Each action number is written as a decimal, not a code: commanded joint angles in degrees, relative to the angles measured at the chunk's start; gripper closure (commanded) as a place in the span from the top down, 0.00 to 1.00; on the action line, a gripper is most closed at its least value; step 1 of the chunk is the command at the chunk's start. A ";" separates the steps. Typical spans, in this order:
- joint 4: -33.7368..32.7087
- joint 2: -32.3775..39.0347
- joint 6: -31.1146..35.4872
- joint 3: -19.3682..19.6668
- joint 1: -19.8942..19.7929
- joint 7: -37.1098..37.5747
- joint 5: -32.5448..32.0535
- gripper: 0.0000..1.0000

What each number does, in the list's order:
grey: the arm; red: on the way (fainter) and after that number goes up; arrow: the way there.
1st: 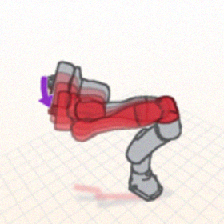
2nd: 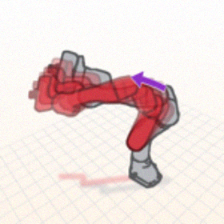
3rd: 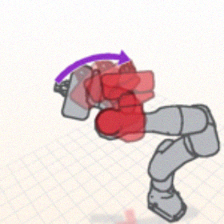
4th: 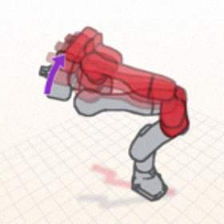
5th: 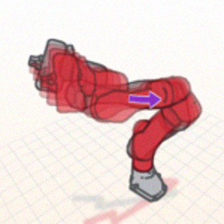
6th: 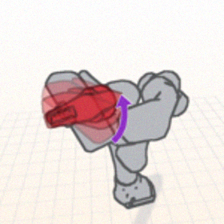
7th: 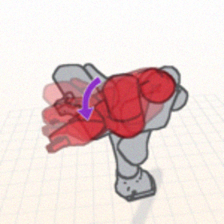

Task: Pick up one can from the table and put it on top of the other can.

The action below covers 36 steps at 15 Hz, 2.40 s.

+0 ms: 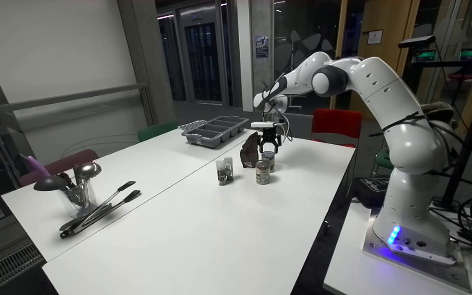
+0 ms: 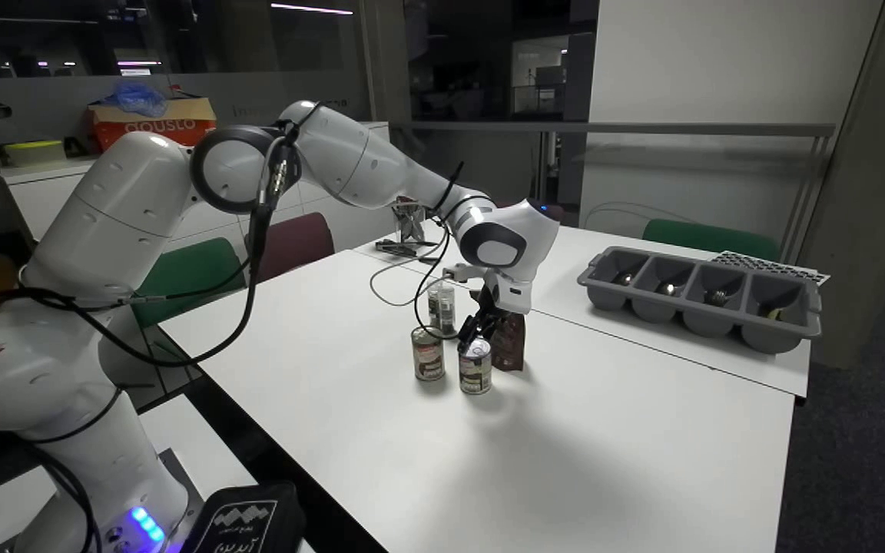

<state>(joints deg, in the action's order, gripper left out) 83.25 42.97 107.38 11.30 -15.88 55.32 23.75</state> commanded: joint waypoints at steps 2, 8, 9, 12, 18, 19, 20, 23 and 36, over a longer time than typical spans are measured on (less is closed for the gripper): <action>0.57 -0.83 -0.81 -0.40 -0.48 -1.24 -0.12 1.00; -0.96 0.28 -1.00 -0.31 -0.59 -0.94 -0.32 1.00; -1.45 0.65 -1.42 -0.37 -0.74 -0.78 -0.19 1.00; -0.44 0.48 -0.74 -0.16 -0.22 0.05 -0.14 1.00; -0.67 0.70 -1.11 -0.17 -0.23 0.05 -0.15 1.00; -0.69 0.73 -1.11 -0.17 -0.23 0.05 -0.15 1.00; -2.26 1.80 -2.20 -0.12 -0.46 0.04 -0.56 1.00; -5.43 4.90 -2.64 -0.48 -1.13 -0.13 -0.17 1.00; -14.58 13.34 -4.40 -1.88 -3.82 -0.47 0.74 0.84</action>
<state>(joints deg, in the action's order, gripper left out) 71.42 55.19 105.50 10.88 -17.98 55.34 23.95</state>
